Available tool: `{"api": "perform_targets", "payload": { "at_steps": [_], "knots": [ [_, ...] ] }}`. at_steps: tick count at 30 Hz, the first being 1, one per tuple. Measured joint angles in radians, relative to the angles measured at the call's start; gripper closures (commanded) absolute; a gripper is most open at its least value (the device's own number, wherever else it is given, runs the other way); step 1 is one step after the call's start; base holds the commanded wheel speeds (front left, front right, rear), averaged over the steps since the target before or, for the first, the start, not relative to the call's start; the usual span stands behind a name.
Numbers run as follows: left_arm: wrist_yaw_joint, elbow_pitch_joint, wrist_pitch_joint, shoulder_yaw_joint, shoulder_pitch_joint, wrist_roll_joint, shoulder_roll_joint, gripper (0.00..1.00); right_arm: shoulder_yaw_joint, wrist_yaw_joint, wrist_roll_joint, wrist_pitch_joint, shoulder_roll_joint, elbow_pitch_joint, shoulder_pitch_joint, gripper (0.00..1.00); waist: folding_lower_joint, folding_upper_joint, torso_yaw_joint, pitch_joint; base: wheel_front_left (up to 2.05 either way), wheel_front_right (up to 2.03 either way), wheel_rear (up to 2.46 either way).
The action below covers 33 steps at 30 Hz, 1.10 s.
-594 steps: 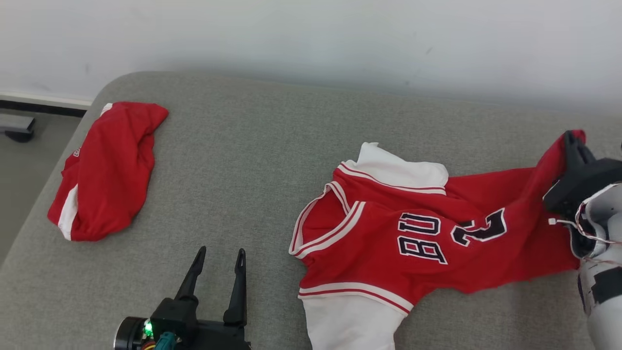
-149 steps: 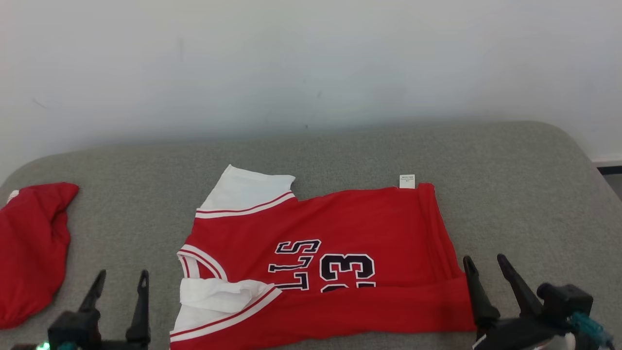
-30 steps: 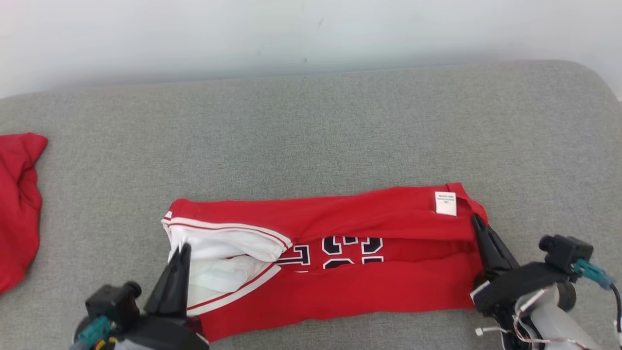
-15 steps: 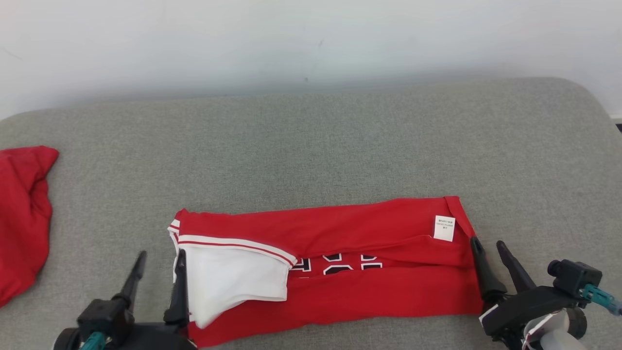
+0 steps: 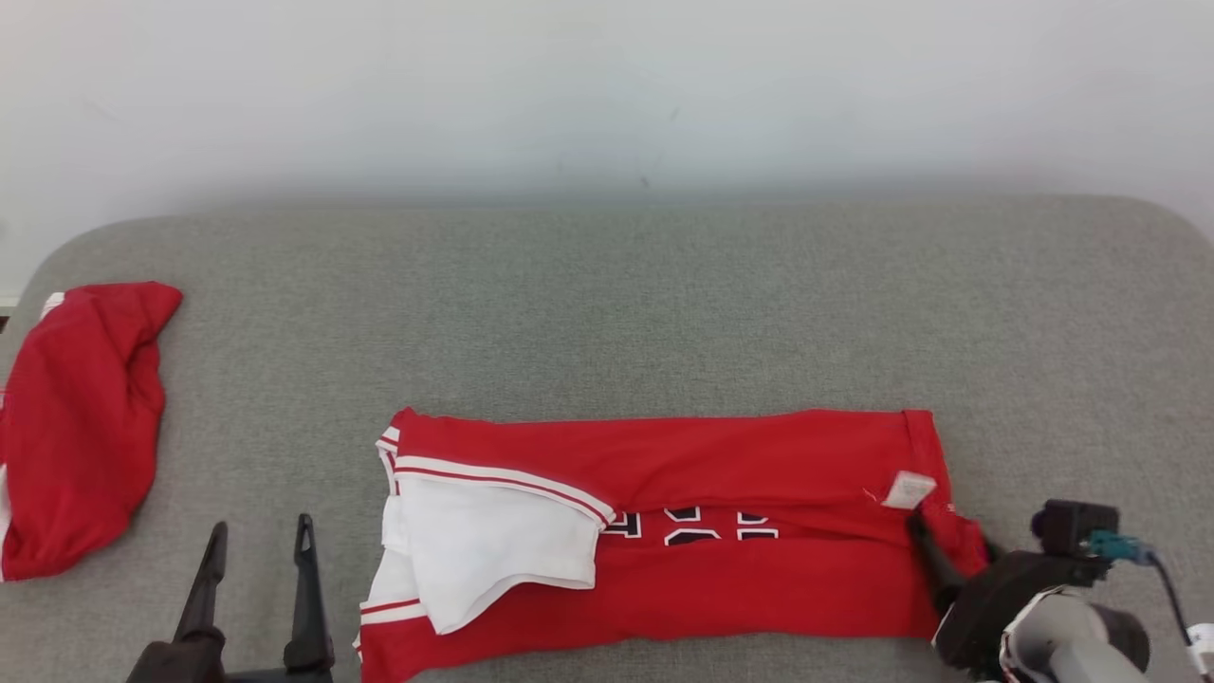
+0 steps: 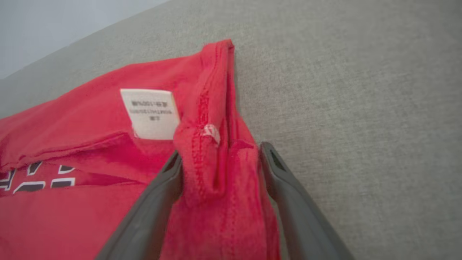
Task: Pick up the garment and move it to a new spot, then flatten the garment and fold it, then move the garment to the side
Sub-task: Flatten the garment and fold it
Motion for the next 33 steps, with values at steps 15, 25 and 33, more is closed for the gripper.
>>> {"api": "perform_targets", "payload": {
  "at_steps": [15,25,33],
  "knots": [
    [-0.018,0.056,0.0,0.051,0.029,0.016,-0.024,0.0,0.07,0.0,0.021,0.072,0.012,0.151,-0.048,1.0,-0.0001,0.0,0.022,-0.044,0.0,0.0,0.0],
    [-0.036,0.068,0.0,0.069,0.04,0.033,-0.031,0.0,0.027,0.0,0.014,-0.028,-0.12,0.283,-0.083,1.0,-0.0001,0.0,0.016,-0.072,0.0,0.0,0.0],
    [-0.031,0.063,0.0,0.101,0.067,0.034,-0.035,0.0,0.069,0.0,0.047,-0.074,-0.17,0.129,-0.081,1.0,0.0,0.0,-0.012,-0.084,0.0,0.0,0.0]
  ]
}}
